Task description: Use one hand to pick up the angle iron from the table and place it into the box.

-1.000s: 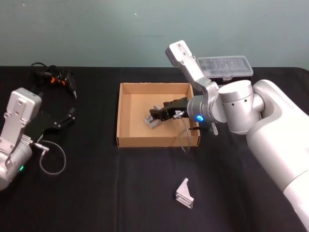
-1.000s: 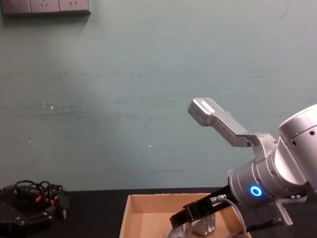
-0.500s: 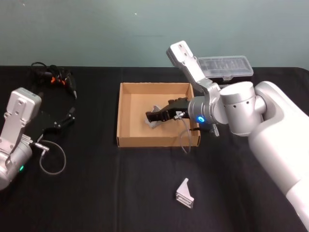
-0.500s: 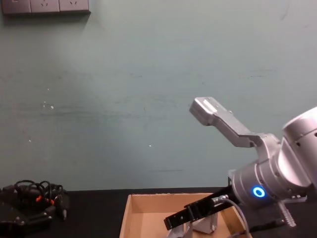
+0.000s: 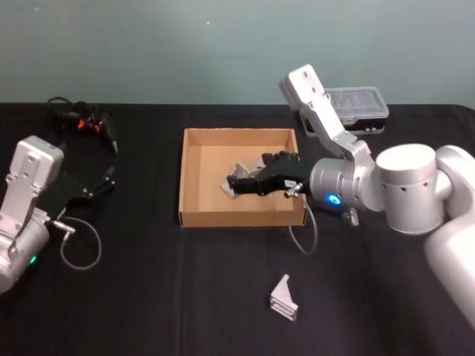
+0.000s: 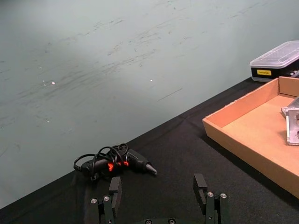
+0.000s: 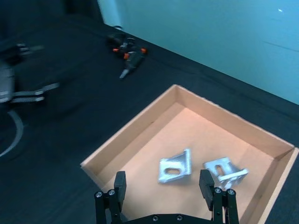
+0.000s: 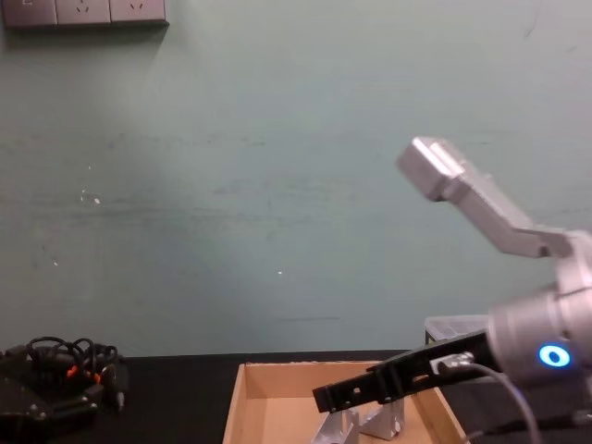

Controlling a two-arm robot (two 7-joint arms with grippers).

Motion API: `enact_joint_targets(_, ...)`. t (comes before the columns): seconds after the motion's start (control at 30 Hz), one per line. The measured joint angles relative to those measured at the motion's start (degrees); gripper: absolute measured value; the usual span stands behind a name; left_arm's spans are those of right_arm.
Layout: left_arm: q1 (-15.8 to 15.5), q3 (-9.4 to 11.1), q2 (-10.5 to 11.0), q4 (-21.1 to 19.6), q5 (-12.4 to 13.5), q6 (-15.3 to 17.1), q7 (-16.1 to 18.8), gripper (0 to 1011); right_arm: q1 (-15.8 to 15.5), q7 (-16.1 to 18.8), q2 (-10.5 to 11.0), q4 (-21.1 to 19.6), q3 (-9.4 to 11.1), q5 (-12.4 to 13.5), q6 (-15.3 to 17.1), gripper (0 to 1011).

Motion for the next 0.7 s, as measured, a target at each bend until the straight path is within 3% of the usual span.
enact_joint_targets(0.4, 0.0, 0.0, 0.0, 0.0, 0.0, 0.0, 0.0, 1011, -12.3, 2.9, 9.7, -18.4, 2.9, 4.6, -0.5, 1002)
enact_joint_targets(0.57, 0.0, 0.0, 0.0, 0.0, 0.0, 0.0, 0.0, 1011, -17.6, 4.4, 14.8, -23.8, 4.1, 5.9, -2.4, 1002)
enact_joint_targets(0.7, 0.0, 0.0, 0.0, 0.0, 0.0, 0.0, 0.0, 1011, -20.3, 6.7, 18.7, -25.9, 4.6, 6.7, -4.5, 1002)
